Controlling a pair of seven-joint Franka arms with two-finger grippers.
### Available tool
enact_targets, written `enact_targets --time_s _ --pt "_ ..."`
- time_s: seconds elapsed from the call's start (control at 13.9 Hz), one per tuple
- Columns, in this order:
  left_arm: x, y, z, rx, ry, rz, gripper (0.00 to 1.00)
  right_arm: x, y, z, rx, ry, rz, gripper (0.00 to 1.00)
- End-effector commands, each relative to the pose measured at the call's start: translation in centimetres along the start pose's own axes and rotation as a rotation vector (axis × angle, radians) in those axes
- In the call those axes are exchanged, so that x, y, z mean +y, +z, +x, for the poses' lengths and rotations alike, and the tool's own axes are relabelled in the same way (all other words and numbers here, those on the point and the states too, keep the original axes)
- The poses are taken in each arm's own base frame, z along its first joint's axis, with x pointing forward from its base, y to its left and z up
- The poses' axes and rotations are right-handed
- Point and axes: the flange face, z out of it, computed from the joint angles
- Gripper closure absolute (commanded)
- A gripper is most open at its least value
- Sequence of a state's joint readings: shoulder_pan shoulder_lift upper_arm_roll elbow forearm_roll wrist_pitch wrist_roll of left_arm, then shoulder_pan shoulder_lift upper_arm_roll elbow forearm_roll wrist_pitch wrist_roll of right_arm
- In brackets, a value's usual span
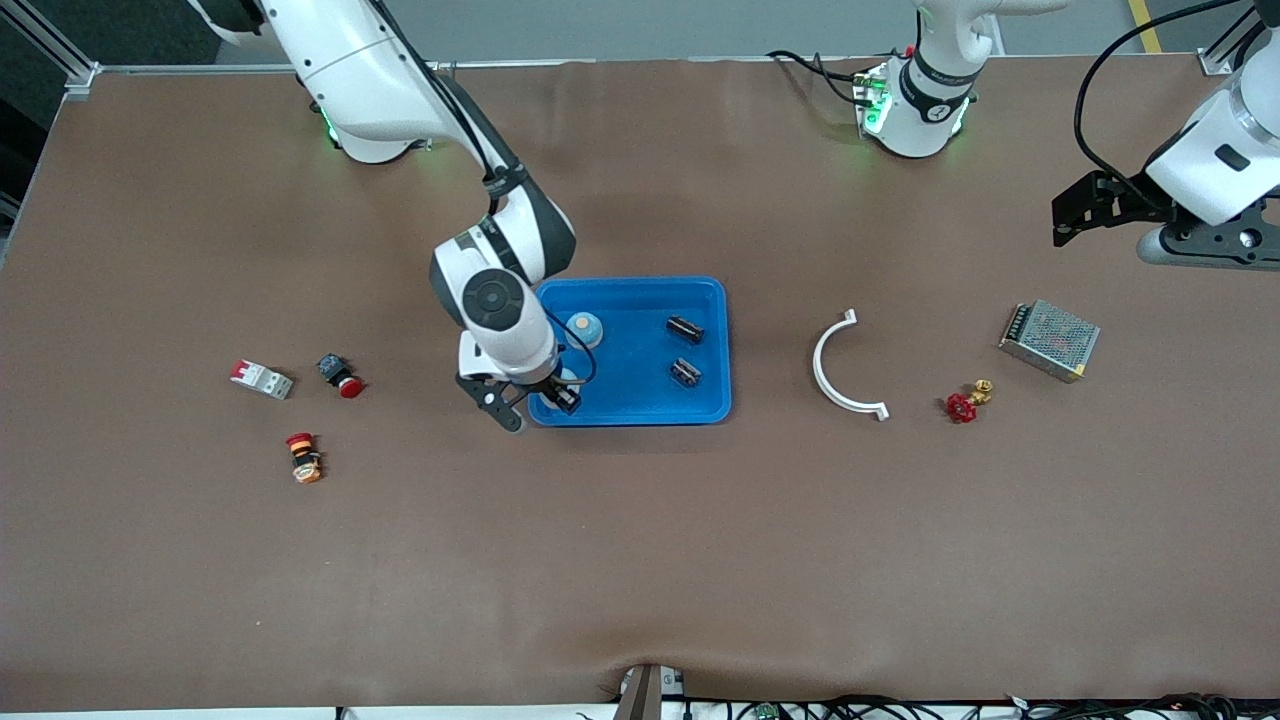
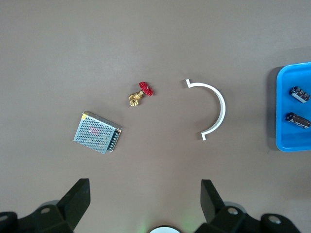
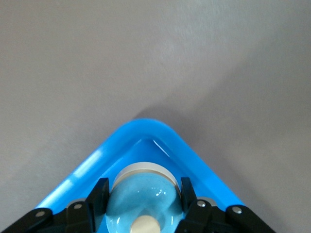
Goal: Place electrolytic capacitor and blue bell in tray
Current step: 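Lower the bell into the tray and open the right gripper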
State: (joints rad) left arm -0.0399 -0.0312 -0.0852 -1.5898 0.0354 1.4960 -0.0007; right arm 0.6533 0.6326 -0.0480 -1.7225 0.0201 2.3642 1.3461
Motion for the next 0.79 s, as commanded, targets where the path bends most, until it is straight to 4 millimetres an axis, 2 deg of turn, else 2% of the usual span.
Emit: enact_targets --time_s 0.0,0.14,0.72 --pt "0.1 0.0 -0.1 0.012 0.0 -0.001 0.0 -0.5 1.0 -1.6 0.061 0.028 -0.036 1.0" --pt "0.1 -0.2 -0.3 0.013 0.0 0.001 0.0 -0.6 1.6 -2.8 0.059 0.023 -0.044 1.0" --pt "-0.4 -0.7 -0.8 0.008 -0.007 0.0 0.0 -0.5 3.1 -3.7 0.059 0.024 -0.063 1.0"
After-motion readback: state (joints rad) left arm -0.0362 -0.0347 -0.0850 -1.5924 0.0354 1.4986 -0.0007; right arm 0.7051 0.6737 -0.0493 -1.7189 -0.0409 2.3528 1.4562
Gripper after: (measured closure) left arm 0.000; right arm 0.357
